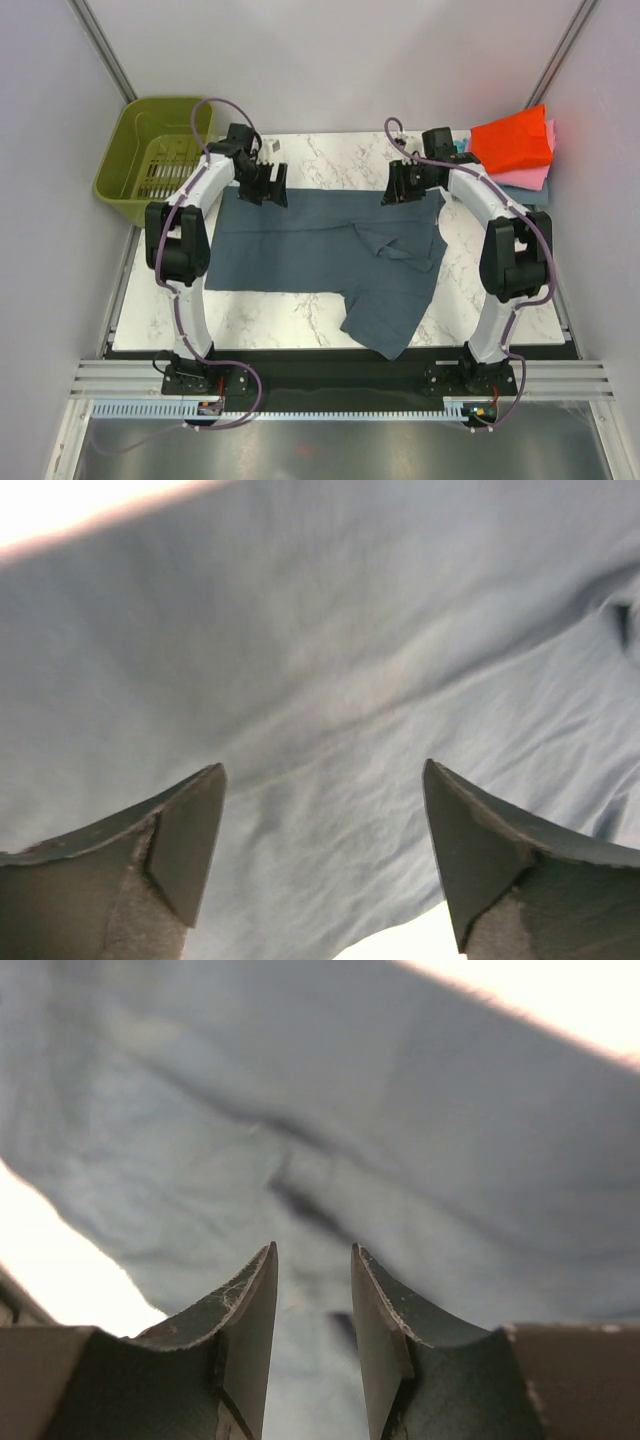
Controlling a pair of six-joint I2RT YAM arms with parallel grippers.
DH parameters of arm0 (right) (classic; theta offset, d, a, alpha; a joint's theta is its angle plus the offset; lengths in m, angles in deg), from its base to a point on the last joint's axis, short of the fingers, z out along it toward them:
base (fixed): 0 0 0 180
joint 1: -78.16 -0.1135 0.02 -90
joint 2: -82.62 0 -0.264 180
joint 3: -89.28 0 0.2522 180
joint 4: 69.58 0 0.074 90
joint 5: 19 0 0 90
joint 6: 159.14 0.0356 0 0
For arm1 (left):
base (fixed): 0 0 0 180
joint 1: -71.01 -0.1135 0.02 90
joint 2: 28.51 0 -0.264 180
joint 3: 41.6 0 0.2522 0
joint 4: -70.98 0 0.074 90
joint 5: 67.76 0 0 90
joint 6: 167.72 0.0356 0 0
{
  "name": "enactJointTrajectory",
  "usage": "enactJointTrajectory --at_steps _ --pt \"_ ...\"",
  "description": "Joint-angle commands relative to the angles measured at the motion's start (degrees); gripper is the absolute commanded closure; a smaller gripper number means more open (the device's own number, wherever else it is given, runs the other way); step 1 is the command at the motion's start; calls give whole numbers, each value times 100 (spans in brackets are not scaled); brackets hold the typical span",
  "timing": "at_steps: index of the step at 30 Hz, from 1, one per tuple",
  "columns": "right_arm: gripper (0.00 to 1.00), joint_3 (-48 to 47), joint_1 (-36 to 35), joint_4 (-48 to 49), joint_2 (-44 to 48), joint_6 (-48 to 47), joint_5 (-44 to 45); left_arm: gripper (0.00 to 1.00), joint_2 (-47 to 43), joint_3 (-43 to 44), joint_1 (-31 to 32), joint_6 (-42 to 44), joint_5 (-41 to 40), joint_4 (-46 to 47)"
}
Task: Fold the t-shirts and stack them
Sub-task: Fold the tshirt
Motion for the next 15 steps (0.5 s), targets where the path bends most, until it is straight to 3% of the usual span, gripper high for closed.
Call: enactJointTrajectory --at_steps 1,15 --pt "57 -357 75 55 -519 -70 93 15 209 517 -51 49 -39 -206" --pt "62 319 57 -60 -581 -141 -347 18 33 -167 -51 -22 57 -163"
